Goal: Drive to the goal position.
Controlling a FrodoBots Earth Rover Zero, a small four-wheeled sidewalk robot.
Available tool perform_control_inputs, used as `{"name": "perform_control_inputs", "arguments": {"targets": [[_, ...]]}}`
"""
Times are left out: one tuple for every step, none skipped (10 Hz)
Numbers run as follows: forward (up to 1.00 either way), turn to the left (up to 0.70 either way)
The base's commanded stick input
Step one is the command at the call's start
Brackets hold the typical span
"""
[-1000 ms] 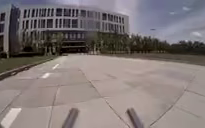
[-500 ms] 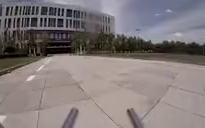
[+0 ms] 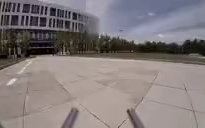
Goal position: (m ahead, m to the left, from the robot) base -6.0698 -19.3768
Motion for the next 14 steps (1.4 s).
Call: {"name": "perform_control_inputs", "arguments": {"targets": [[0.00, -0.50], [0.00, -0.50], [0.00, -0.50], [0.00, -0.50], [0.00, -0.50], [0.00, -0.50], [0.00, -0.50], [0.00, -0.50], [0.00, -0.50], [0.00, -0.50], [0.00, -0.50], [0.00, -0.50], [0.00, -0.50], [0.00, -0.50]]}}
